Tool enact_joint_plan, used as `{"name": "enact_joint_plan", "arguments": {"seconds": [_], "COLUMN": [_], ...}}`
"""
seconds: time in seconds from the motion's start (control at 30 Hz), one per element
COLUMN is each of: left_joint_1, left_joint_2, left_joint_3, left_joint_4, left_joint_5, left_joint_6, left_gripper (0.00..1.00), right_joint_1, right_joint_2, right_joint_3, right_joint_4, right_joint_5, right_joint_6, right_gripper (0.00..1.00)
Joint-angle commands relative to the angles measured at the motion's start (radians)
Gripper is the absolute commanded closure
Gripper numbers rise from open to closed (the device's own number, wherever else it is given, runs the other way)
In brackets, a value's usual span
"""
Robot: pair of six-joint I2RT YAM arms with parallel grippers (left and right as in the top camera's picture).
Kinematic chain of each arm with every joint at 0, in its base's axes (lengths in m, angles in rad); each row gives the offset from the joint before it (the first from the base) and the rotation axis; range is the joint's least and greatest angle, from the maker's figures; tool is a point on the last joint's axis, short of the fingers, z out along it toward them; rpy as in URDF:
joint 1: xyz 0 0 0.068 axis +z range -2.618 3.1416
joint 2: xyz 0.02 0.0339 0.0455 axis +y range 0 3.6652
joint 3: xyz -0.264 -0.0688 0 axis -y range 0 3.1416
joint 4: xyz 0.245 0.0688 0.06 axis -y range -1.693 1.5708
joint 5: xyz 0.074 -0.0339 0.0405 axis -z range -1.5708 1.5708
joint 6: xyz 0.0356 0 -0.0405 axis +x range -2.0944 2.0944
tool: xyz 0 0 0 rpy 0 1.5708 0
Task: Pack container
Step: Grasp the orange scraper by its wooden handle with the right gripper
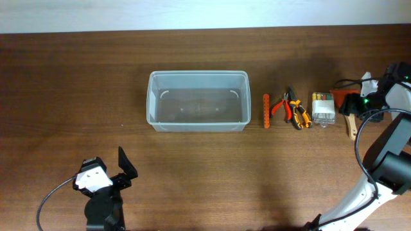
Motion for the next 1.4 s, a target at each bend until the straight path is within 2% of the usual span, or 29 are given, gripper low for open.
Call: {"name": "enact_joint_plan", "arguments": {"seconds": [0.0, 0.13, 0.63, 0.73, 0.83, 1.17, 1.37], "left_joint_1": [-0.004, -0.004, -0.004, -0.004, -0.004, -0.004, -0.004], "left_joint_2": [-0.005, -0.005, -0.005, -0.005, -0.005, -0.005, -0.005], "left_joint_3": [-0.004, -0.004, -0.004, -0.004, -0.004, -0.004, -0.004], "left_joint_4": [-0.001, -0.001, -0.001, -0.001, -0.001, -0.001, -0.001], "left_joint_5": [-0.004, -0.004, -0.004, -0.004, -0.004, -0.004, -0.004], "left_joint_6": [0.009, 0.009, 0.009, 0.009, 0.009, 0.009, 0.009], "left_gripper": [0.01, 0.01, 0.01, 0.01, 0.01, 0.01, 0.01], "right_joint_1": [0.005, 0.011, 0.022, 0.022, 0.022, 0.022, 0.022], "right_joint_2": [0.002, 0.002, 0.014, 0.022, 0.031, 0.069, 0.069], "right_joint_3": [-0.023, -0.026, -0.054, -0.055, -0.055, -0.055, -0.055], "right_joint_4": [0.019, 0.035, 0.098, 0.100, 0.108, 0.099, 0.098], "right_joint_5": [0.005, 0.005, 0.014, 0.018, 0.036, 0.035, 0.035], "right_joint_6": [0.001, 0.002, 0.017, 0.017, 0.038, 0.043, 0.043], "right_gripper": [0.35, 0.39, 0.39, 0.42, 0.49, 0.51, 0.60]}}
